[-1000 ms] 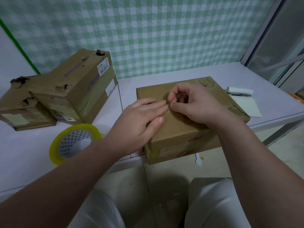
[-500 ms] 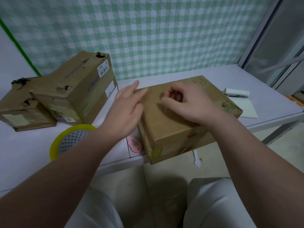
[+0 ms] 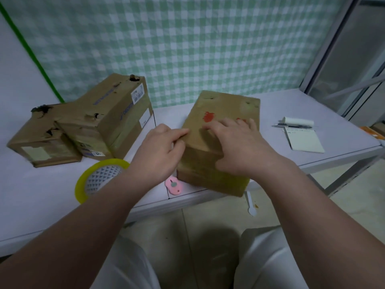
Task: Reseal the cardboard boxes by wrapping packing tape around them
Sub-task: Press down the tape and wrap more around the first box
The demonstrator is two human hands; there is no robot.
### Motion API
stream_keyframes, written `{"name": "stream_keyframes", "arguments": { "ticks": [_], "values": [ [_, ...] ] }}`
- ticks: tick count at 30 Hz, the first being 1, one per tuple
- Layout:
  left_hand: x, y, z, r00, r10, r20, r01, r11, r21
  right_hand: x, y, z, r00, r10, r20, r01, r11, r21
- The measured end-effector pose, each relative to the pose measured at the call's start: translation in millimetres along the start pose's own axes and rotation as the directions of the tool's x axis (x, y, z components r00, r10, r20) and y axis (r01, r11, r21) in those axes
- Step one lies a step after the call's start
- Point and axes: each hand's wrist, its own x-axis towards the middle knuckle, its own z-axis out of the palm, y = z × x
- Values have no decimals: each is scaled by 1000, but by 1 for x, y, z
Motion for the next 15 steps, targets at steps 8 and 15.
{"name": "stream_keyframes", "arguments": {
  "ticks": [8,15],
  "values": [
    [-23,-35,-12,950,-313,-1,302,916,265,-4,-15,9,996,-6,-86,6,1000,-3],
    [-54,-69,-11,805,-565,179,430,765,480,-4,-34,20,967,-74,-245,98,991,87]
  ]
}}
